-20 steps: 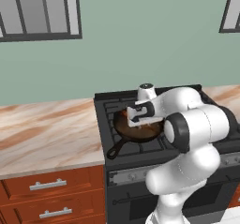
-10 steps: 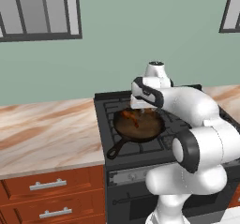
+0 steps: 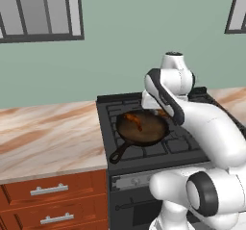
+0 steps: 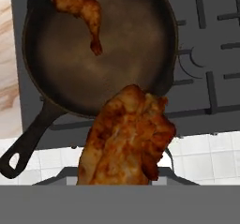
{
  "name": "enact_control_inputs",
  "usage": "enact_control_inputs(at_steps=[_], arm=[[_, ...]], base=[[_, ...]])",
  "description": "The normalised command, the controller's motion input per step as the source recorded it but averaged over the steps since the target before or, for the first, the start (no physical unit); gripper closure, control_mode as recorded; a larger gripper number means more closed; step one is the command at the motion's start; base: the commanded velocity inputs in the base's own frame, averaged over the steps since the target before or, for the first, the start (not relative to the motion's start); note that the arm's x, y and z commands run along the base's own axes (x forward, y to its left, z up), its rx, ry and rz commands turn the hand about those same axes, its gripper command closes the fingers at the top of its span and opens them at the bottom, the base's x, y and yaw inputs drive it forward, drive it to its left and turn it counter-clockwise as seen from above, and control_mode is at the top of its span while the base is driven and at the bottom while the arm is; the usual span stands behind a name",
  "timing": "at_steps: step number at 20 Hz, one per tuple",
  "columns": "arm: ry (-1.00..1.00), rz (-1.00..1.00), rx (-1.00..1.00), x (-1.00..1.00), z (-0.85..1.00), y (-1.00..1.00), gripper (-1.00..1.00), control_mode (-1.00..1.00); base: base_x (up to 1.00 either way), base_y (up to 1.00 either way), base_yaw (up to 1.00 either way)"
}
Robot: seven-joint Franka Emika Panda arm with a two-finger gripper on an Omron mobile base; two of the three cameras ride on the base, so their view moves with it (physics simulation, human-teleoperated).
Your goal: Take the chicken drumsticks from the pan and place one on each plate on the dining counter.
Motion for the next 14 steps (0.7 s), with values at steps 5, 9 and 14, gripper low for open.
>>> enact_control_inputs(at_steps=[5,9,14], arm=[[-0.03,-0.07,-0.01,-1.0,-0.4,-0.28,1.0,-1.0],[-0.1,-0.11,0.0,-0.72,-0.15,-0.21,1.0,-1.0],[-0.16,-0.15,0.0,-0.46,0.0,-0.07,1.0,-1.0]], base=[[0.0,0.0,0.0],[0.0,0.0,0.0],[0.0,0.0,0.0]])
